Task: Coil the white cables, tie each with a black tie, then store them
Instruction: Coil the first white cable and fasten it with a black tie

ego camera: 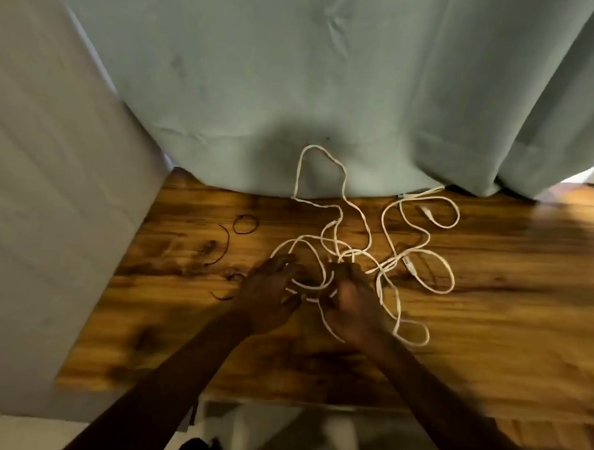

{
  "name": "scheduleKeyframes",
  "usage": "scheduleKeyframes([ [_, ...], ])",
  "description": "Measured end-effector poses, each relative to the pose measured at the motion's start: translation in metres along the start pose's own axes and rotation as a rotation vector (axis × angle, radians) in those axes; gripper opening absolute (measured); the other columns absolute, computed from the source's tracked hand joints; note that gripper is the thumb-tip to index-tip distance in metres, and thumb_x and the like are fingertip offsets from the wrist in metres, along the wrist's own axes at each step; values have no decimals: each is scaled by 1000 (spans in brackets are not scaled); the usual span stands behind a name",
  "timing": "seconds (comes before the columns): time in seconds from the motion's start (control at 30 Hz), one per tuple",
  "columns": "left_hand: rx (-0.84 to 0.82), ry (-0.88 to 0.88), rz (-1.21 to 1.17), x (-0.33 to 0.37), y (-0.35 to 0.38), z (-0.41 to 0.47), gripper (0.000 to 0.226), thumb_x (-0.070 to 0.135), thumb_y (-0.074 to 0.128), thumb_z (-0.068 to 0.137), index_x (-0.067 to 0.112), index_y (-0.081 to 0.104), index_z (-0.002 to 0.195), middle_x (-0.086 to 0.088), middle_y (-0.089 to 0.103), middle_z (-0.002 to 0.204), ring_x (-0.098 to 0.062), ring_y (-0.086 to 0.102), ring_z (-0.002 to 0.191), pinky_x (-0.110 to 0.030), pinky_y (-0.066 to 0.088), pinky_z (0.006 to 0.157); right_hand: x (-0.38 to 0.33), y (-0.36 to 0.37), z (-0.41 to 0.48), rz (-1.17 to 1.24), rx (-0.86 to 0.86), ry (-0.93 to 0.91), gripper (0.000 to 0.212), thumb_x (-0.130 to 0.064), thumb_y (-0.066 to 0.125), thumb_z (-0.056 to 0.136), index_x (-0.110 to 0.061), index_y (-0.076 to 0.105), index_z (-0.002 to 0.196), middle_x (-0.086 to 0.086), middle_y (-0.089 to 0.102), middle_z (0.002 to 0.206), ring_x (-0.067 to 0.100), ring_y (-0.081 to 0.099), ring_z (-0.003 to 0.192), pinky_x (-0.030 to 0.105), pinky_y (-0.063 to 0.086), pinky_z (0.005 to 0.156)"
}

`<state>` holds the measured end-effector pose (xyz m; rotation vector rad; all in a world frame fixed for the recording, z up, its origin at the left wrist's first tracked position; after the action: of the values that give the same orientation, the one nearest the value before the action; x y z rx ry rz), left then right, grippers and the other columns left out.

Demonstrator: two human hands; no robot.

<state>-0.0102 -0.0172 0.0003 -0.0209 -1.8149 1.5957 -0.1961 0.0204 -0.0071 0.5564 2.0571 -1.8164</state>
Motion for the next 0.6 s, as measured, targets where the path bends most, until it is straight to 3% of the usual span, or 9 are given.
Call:
scheduleKeyframes([
  [0.07,58,60,16,-6,16,12,47,34,65,88,28,61,134,-2,49,152,-25,46,142,-46,44,112,10,4,11,-34,186,70,70,-38,65,89,-23,38,152,10,39,154,33,46,138,42,47,107],
  [0.2,140,103,31,-15,46,40,41,38,57,92,27,63,131,2,52,147,-20,54,130,-47,50,104,33,19,33,3,259,81,56,-28,72,89,-24,52,141,4,57,140,26,54,130,38,51,100],
  [0.33,325,172,139,-20,68,57,44,39,59,95,27,58,138,3,52,145,-20,46,136,-41,26,114,48,32,41,118,509,-10,16,-23,59,98,-21,68,111,1,73,103,22,68,96,29,47,73],
  [0.4,391,205,186,-19,73,60,48,41,56,94,29,55,141,3,51,148,-22,44,139,-41,20,115,52,36,42,247,579,-75,16,-25,52,103,-20,67,106,-1,73,94,19,69,86,35,52,70],
  [0.5,470,293,180,-17,77,57,57,38,58,88,31,49,144,1,50,149,-21,41,138,-41,21,116,56,33,39,580,578,-95,28,-43,49,105,-23,67,99,-2,69,84,19,67,80,48,56,75],
  [0.6,554,356,99,-11,73,52,70,41,64,88,27,40,152,-3,45,154,-21,38,139,-34,26,110,48,21,36,712,588,-213,39,-51,47,104,-20,68,92,-1,72,83,19,68,81,42,55,77],
])
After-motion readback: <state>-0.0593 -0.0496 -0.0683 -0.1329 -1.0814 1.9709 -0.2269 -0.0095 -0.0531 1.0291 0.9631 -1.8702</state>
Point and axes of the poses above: each hand's wrist, its own z-axis towards the middle knuckle, its own y-axis out of the palm, x = y × z, the point moved 2 cm from there along z, towards the middle knuckle
